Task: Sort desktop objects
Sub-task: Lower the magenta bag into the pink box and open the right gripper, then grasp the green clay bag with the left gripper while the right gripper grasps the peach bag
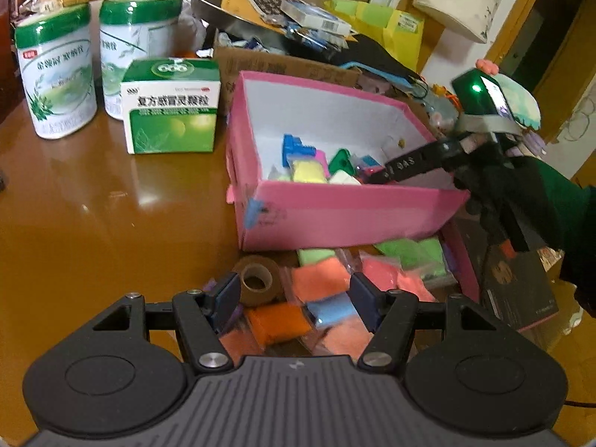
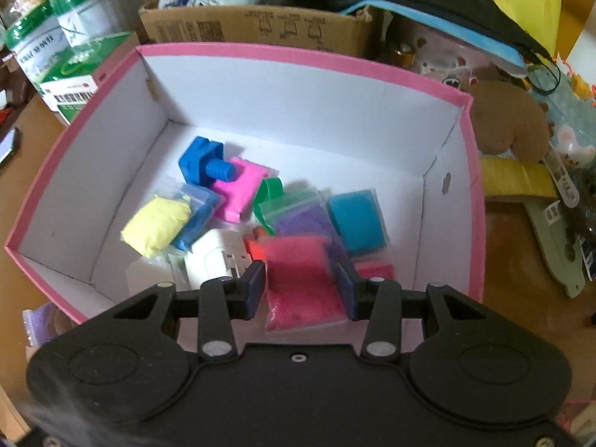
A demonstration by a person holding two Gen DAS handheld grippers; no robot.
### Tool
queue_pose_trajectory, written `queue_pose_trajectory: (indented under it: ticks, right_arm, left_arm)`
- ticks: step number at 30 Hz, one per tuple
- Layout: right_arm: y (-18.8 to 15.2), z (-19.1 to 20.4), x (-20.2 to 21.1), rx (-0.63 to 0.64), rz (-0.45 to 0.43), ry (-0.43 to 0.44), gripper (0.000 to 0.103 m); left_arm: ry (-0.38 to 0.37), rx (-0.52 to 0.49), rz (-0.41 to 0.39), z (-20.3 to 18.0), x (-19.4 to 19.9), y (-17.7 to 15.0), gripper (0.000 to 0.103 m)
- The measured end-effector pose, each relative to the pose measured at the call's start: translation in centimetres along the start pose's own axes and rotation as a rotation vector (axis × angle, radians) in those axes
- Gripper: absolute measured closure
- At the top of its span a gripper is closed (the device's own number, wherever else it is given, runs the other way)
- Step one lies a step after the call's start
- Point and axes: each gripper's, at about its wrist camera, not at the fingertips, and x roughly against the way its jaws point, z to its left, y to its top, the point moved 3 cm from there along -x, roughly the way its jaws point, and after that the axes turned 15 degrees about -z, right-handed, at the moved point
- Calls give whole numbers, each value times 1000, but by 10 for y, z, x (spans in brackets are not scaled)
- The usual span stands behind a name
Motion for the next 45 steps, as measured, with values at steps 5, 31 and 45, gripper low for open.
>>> queue_pose_trajectory:
  ticks: [5,31,45]
  right_arm:
    - [-6,2,-4,5,12,-14,53]
    - [-192,59,154,423,-141,323,26]
    - [-210,63,119,468,-74,365,30]
  left_arm:
    - [11,11,6,-4,5,-12,39]
    - [-84,-51,17,-61,-1,-99,23]
    - [-236,-212,42,-98,-30,-93,28]
